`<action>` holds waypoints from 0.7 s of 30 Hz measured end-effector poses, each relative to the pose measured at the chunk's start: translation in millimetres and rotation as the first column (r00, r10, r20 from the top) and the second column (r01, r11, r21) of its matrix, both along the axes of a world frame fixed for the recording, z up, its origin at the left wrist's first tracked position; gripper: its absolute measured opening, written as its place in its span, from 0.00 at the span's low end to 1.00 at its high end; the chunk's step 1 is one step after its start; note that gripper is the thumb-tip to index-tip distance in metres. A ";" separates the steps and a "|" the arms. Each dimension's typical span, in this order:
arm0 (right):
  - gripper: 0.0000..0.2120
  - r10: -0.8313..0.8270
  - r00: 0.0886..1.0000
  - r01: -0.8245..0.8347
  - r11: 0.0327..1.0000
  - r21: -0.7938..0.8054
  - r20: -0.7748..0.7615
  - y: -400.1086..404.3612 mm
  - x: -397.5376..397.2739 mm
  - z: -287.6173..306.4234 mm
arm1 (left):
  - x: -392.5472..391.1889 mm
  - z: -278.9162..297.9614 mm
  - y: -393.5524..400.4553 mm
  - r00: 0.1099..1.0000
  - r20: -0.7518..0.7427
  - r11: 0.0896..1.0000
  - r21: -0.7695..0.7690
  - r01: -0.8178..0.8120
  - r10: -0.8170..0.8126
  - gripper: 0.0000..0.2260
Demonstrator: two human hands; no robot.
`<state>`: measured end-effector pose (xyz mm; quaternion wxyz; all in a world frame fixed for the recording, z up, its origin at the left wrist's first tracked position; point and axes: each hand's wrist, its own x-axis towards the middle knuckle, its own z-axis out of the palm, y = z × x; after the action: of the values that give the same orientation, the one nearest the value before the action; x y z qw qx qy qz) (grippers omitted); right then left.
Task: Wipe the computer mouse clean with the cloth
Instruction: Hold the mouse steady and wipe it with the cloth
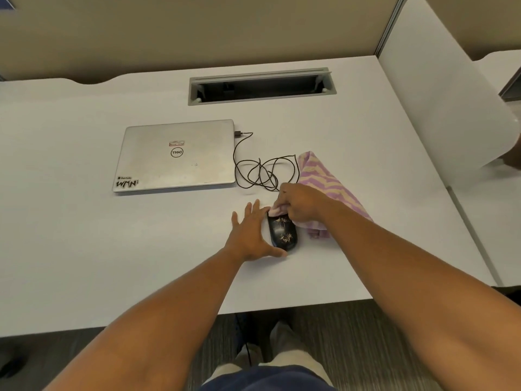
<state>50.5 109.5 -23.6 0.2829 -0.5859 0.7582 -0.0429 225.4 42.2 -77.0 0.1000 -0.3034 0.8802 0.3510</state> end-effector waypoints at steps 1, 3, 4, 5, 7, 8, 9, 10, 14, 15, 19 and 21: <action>0.15 -0.027 0.999 0.027 0.999 -0.017 -0.018 -1.6 1.0 0.9 | -0.3 -0.6 -0.2 1.000 0.005 1.000 -0.001 -0.001 0.001 0.59; 0.14 -0.058 0.998 0.058 0.998 -0.010 -0.033 -3.4 6.8 -2.4 | -1.0 -1.2 -0.3 1.000 0.020 1.000 -0.002 -0.004 0.004 0.60; 0.13 -0.052 0.998 0.052 0.999 0.015 -0.034 -3.5 11.1 -4.8 | -1.1 -1.1 -0.1 1.000 0.023 1.000 0.000 -0.008 0.008 0.60; 0.12 -0.035 0.999 0.036 0.999 0.040 -0.032 -3.4 15.0 -7.5 | -1.1 -0.7 0.0 1.000 0.020 1.000 0.003 -0.009 0.009 0.59; 0.12 0.025 1.000 -0.023 0.996 0.083 -0.018 -4.5 18.6 -6.6 | -0.9 -0.1 0.1 1.000 0.005 1.000 0.010 -0.006 0.006 0.58; 0.12 0.071 0.997 -0.071 0.991 0.115 -0.001 -6.0 19.0 -2.8 | -0.8 -0.1 0.0 1.000 0.002 1.000 0.014 -0.003 0.003 0.58; 0.12 0.121 0.992 -0.123 0.981 0.149 0.024 -7.3 18.6 2.2 | -0.5 0.0 -0.3 1.000 0.003 1.000 0.014 -0.002 0.001 0.58; 0.12 0.162 0.986 -0.168 0.969 0.182 0.045 -8.5 17.7 7.7 | -0.7 -0.4 -0.7 1.000 0.007 1.000 0.011 -0.003 0.003 0.58; 0.14 0.150 0.986 -0.161 0.972 0.171 0.070 -9.4 9.0 22.3 | -0.5 0.0 -0.2 1.000 0.013 1.000 0.016 -0.012 0.012 0.58; 0.14 0.118 0.991 -0.126 0.983 0.133 0.062 -9.2 7.9 21.5 | -0.4 1.2 0.2 1.000 0.010 1.000 0.021 -0.012 0.012 0.58; 0.12 0.025 0.997 -0.031 0.996 0.089 0.073 -10.1 11.9 7.7 | -1.0 6.5 2.2 1.000 -0.014 0.999 0.048 -0.021 0.022 0.58; 0.12 0.038 0.995 -0.049 0.992 0.117 0.095 -9.8 17.1 2.3 | -0.9 6.0 1.4 0.999 -0.025 0.998 0.059 -0.022 0.023 0.58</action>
<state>67.7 99.7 -21.3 0.3528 -0.5818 0.7326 -0.0185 224.5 43.6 -70.9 0.0937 -0.3058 0.8672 0.3816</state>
